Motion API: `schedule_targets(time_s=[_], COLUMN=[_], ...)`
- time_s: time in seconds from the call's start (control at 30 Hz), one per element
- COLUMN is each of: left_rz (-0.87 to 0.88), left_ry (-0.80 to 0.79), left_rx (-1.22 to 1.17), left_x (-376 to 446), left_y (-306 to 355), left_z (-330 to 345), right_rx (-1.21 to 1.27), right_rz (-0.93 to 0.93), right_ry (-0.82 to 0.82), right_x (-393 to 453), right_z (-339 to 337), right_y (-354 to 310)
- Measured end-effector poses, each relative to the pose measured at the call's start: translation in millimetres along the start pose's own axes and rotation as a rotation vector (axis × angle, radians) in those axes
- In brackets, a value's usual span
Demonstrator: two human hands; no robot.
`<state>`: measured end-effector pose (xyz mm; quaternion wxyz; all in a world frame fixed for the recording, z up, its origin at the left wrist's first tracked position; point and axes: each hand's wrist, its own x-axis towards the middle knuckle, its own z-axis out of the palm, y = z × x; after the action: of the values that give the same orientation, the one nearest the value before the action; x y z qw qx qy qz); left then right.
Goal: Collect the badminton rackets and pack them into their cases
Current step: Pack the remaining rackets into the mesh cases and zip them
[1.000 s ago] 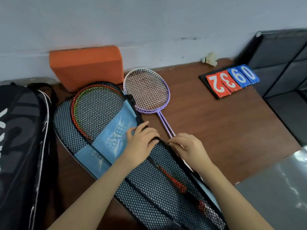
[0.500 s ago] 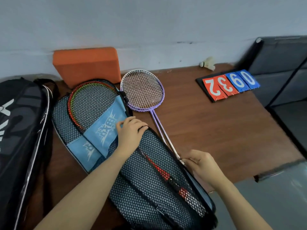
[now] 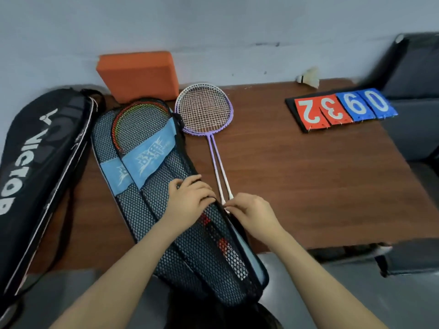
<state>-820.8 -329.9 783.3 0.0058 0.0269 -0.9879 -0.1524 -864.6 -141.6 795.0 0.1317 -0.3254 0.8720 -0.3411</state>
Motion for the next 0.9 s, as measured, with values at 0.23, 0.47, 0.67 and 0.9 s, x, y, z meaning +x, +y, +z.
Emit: schedule_targets(time_s=[0.23,0.47,0.67,0.9], left_rz=[-0.261,0.078,0.065,-0.069], left_ry=[0.182,-0.077,-0.135,0.115], left_rx=[-0.142,-0.064,-0.159,-0.268], left_x=[10.2,2.4,-26.3,-4.6], left_y=[17.4,54.9,79.0,96.5], left_z=[15.7,20.1,28.1,23.7], right_rx=[0.060,0.060,0.077,0.028], right_rz=[0.094,0.106,0.080,0.071], right_ry=[-0.164,0.017,0.023,0.181], right_x=[-55.1,-83.9,-91.2,-109.5], right_z=[-24.4,-25.2,-24.2,-49.7], right_y=[29.6,40.1,42.4,56.1])
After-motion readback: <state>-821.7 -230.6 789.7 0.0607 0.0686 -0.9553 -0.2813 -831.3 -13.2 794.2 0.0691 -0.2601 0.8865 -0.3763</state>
